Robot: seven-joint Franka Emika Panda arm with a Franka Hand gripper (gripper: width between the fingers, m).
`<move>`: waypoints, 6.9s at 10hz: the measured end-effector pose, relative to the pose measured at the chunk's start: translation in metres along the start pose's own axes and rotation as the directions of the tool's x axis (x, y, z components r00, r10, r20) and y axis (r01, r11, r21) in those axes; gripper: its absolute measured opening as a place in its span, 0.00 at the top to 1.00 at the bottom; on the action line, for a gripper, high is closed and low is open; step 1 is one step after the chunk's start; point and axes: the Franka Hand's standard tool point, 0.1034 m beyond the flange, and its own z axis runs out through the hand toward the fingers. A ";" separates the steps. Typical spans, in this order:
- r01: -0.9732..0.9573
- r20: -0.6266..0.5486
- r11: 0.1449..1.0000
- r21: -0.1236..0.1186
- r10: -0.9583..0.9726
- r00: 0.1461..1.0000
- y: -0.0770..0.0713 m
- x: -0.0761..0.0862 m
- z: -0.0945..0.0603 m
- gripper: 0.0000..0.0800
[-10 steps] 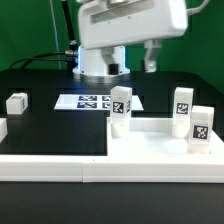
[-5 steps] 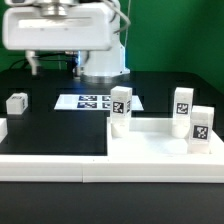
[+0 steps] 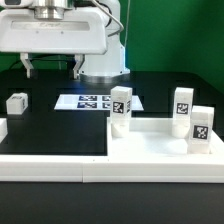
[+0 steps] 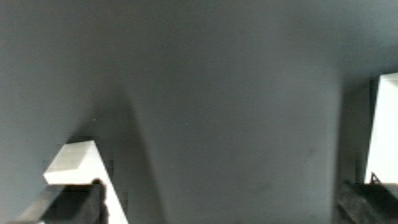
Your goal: Assemble square table
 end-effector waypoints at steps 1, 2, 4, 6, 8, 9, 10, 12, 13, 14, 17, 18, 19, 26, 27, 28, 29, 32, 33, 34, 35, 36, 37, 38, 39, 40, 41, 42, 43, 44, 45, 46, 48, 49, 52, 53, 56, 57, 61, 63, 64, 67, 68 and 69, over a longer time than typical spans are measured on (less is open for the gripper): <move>0.014 0.018 1.000 0.005 -0.014 1.000 0.002 -0.004 0.002 0.19; 0.031 0.092 0.999 0.025 -0.033 0.995 0.016 -0.019 0.009 0.19; 0.035 0.242 0.998 0.050 -0.046 0.969 0.061 -0.051 0.027 0.19; 0.049 0.374 0.998 0.047 -0.063 0.925 0.113 -0.058 0.040 0.19; 0.050 0.547 0.997 0.064 -0.077 0.834 0.133 -0.054 0.043 0.19; 0.008 0.651 0.998 0.056 -0.042 0.758 0.129 -0.057 0.044 0.19; 0.009 0.694 0.998 0.058 -0.047 0.718 0.117 -0.062 0.048 0.19; -0.008 0.768 0.997 0.074 -0.052 0.639 0.113 -0.066 0.049 0.19; -0.010 0.813 0.997 0.075 -0.055 0.580 0.113 -0.069 0.048 0.19; -0.013 0.839 0.997 0.074 -0.055 0.541 0.113 -0.070 0.052 0.19; -0.047 0.885 0.998 0.050 -0.023 0.466 0.128 -0.094 0.068 0.19; -0.080 0.916 0.996 0.043 -0.008 0.402 0.127 -0.105 0.066 0.19; -0.095 0.935 0.995 0.039 -0.003 0.355 0.122 -0.110 0.066 0.19; -0.106 0.944 0.994 0.039 -0.002 0.329 0.117 -0.112 0.064 0.47; -0.107 0.944 0.994 0.039 -0.002 0.329 0.117 -0.112 0.064 0.64; -0.107 0.944 0.994 0.039 -0.002 0.329 0.117 -0.112 0.064 0.64; -0.107 0.944 0.994 0.039 -0.002 0.329 0.117 -0.112 0.064 0.64; -0.107 0.944 0.993 0.039 -0.001 0.329 0.117 -0.112 0.064 0.64; -0.107 0.944 0.993 0.039 -0.001 0.329 0.117 -0.112 0.064 0.64; -0.101 0.944 0.994 0.040 -0.004 0.331 0.116 -0.110 0.063 0.64; -0.051 0.933 0.997 0.050 -0.028 0.358 0.106 -0.093 0.055 0.64; -0.036 0.926 0.997 0.064 -0.046 0.374 0.093 -0.080 0.044 0.64; -0.037 0.922 0.997 0.065 -0.046 0.384 0.081 -0.070 0.031 0.64; -0.039 0.908 0.998 0.051 -0.030 0.418 0.067 -0.055 0.017 0.64; -0.042 0.897 0.999 0.034 -0.012 0.441 0.056 -0.045 0.007 0.64; -0.026 0.866 0.999 0.035 -0.018 0.500 0.058 -0.039 0.010 0.64; -0.015 0.825 0.999 0.035 -0.020 0.565 0.060 -0.036 0.012 0.64; -0.021 0.796 0.999 0.038 -0.017 0.605 0.060 -0.036 0.013 0.64; -0.041 0.752 0.999 0.033 0.002 0.659 0.059 -0.027 0.017 0.64; -0.057 0.730 0.998 0.013 0.030 0.683 0.044 -0.015 0.009 0.64; -0.065 0.662 0.998 -0.005 0.052 0.748 0.018 0.012 -0.002 0.64; -0.072 0.599 0.997 -0.027 0.073 0.797 0.001 0.034 -0.009 0.64; -0.014 0.465 0.999 -0.044 0.033 0.884 -0.010 0.072 -0.020 0.64; -0.024 0.392 0.999 -0.042 0.039 0.919 -0.008 0.066 -0.015 0.64; -0.018 0.164 0.998 -0.064 0.028 0.986 -0.007 0.075 -0.011 0.64; -0.106 0.049 0.991 -0.078 0.110 0.993 -0.027 0.085 -0.010 0.64; -0.205 -0.108 0.978 -0.038 0.200 0.974 -0.106 0.143 -0.029 0.64; -0.176 -0.180 0.984 -0.031 0.168 0.969 -0.107 0.145 -0.028 0.64; -0.164 -0.238 0.986 -0.031 0.152 0.959 -0.108 0.139 -0.023 0.64; -0.156 -0.262 0.988 -0.024 0.144 0.954 -0.120 0.129 -0.015 0.64; -0.156 -0.254 0.988 -0.024 0.145 0.956 -0.131 0.125 -0.004 0.64; -0.132 -0.248 0.990 -0.043 0.118 0.962 -0.147 0.128 0.017 0.64; -0.127 -0.246 0.991 -0.048 0.111 0.963 -0.147 0.128 0.020 0.64; -0.126 -0.243 0.991 -0.053 0.109 0.964 -0.146 0.127 0.023 0.64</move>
Offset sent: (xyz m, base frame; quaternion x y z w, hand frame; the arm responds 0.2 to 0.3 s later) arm -0.0556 -0.0706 -0.0436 0.0280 -0.1706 -0.0546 0.9834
